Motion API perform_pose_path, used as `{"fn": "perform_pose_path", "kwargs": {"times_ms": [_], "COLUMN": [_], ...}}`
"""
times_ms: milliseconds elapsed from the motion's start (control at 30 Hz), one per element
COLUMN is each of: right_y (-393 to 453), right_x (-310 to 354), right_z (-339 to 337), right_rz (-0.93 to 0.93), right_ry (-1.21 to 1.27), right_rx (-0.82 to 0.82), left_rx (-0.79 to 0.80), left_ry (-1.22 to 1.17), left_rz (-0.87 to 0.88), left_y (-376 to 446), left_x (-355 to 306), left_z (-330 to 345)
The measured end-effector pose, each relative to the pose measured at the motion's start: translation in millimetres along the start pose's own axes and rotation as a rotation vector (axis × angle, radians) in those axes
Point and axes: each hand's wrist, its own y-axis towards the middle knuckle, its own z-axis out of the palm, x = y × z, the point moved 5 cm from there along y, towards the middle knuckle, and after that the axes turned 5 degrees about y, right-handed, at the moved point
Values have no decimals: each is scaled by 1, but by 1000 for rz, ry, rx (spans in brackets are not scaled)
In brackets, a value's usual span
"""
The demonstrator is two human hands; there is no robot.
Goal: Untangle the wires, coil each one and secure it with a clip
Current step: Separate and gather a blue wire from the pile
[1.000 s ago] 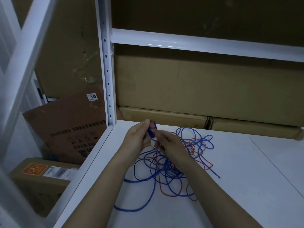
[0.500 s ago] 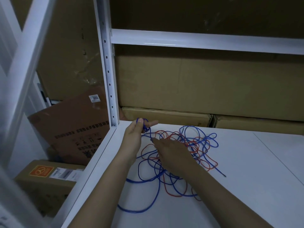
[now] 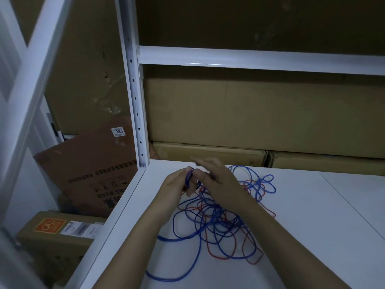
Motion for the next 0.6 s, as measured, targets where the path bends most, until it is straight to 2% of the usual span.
{"fn": "perform_pose_path", "kwargs": {"times_ms": [33, 100, 200, 367, 500, 600], "right_y": [-1, -3, -2, 1, 1, -3], "right_x": [1, -1, -8, -7, -6, -7], "right_z": [2, 5, 6, 7, 4, 7], "right_rz": [40, 127, 203, 175, 199, 289], "right_ry": [106, 234, 233, 269, 319, 578], "right_rx": [48, 44, -47, -141, -122, -32], "left_rx": [15, 15, -46, -62, 35, 49], "left_ry": [-31, -34, 33, 135, 123, 113], "left_rz": [-13, -44, -75, -82, 131, 187], "left_y": [1, 2, 5, 10, 8, 10], "left_x": [-1, -3, -5, -10, -19, -21], "left_z": [1, 2, 2, 0, 2, -2]}}
